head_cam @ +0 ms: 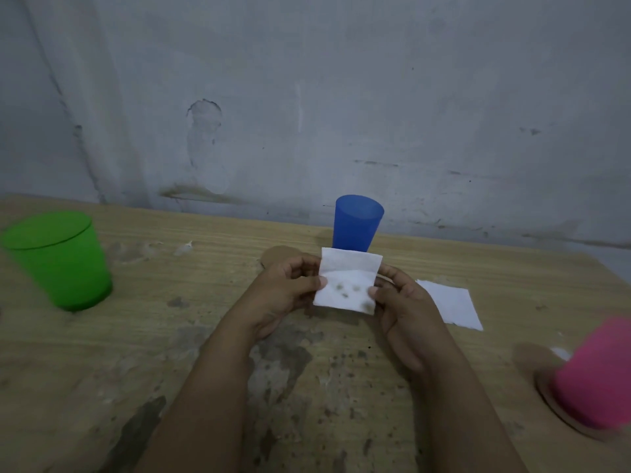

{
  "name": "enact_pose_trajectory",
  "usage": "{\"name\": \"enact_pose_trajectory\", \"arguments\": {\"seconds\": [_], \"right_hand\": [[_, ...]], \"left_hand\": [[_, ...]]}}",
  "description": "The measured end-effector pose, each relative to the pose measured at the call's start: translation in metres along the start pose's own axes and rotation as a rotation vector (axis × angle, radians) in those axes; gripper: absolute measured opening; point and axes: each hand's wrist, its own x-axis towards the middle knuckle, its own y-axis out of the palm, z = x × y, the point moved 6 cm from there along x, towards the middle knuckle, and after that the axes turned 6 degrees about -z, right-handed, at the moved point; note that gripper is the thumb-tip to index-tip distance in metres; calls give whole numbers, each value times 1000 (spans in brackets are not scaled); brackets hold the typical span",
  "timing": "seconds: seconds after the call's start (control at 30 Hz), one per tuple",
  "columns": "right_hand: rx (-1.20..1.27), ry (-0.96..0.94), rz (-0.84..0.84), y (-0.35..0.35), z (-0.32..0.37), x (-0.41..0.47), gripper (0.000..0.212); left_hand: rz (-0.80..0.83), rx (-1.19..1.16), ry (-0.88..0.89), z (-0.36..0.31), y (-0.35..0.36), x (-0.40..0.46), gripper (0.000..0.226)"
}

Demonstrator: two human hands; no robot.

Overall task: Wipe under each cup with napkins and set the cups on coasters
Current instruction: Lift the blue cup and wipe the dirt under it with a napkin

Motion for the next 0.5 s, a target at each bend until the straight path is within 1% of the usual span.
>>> {"name": "enact_pose_trajectory", "arguments": {"seconds": [0.17, 0.27, 0.4, 0.5], "right_hand": [[-89, -65, -107, -11, 2, 2, 26], [-157, -103, -124, -13, 4, 1, 26], [-162, -116, -157, -14, 5, 1, 28], [-175, -101, -196, -13, 3, 1, 30]], "left_hand": [[-42, 55, -19, 2, 2, -1, 16], [-46, 86, 14, -1, 1, -3, 34], [-42, 90, 37, -3, 3, -5, 33], [-44, 110, 58, -4, 3, -5, 38]]}}
